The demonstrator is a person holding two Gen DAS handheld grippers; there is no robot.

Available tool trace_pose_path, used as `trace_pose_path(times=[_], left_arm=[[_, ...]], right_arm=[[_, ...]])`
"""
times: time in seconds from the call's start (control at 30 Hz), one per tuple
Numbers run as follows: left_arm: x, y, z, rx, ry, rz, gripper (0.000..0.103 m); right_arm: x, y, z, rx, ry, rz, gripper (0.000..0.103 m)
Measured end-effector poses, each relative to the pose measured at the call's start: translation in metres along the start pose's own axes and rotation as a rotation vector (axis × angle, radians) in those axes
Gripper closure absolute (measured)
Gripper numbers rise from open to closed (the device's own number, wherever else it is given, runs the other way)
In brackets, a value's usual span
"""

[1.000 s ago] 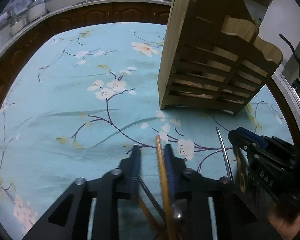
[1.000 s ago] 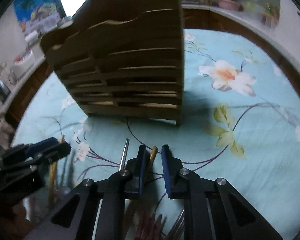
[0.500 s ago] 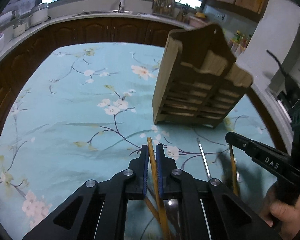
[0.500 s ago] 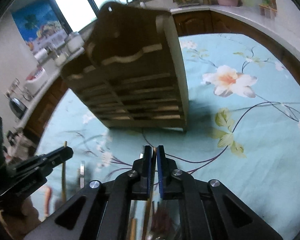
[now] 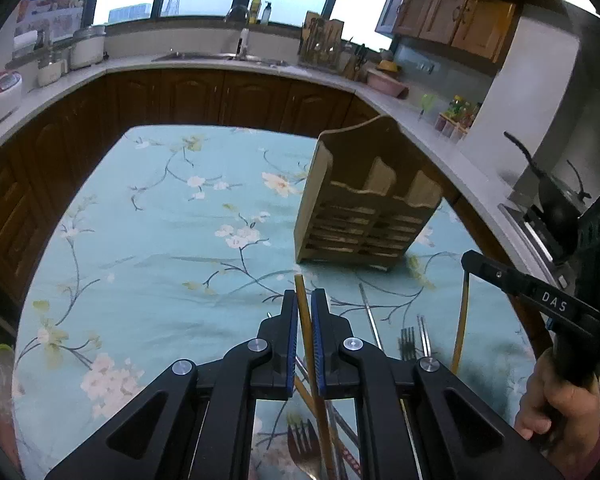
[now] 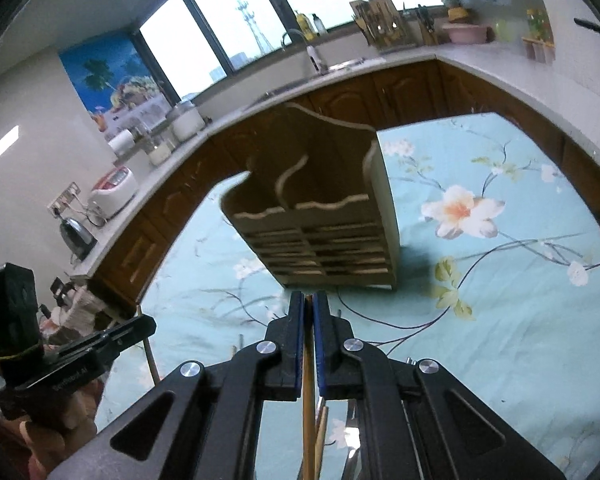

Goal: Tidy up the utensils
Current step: 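Lift both chopsticks and carry them above the wooden utensil holder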

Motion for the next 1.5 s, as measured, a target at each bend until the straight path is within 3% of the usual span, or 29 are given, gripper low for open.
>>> trace_pose_path(times=[0.5,0.83,1.17,1.5], left_arm=[[0.010,0.084,0.004,0.166,0.006,0.028,0.099],[0.017,0.106,-0.004,0.271,-0.001,0.039,0.099],[0.019,0.101,-0.039,0.417,0.005,0.050,0.099],[0.011,0.038,-0.069,0.504,0.054,0.065,0.099]], right_arm=[[-0.016,0.050,-0.012,0.127,0.029,-0.033,0.099],[-0.022,0.080,-0.037,0.252,0.059,-0.028,0.099],[-0.015,0.103,-0.086,0.464,0.048,-0.002,0.099],[-0.010,0.091,-0.143,0.625,0.051,0.036,0.099]])
Point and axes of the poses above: each gripper's, at about its wrist camera, not at the fingertips, and y roughly against the way its jaws point, x to its right, z to its underside, the point moved 1 cm from there along -y, roughly the way its jaws point
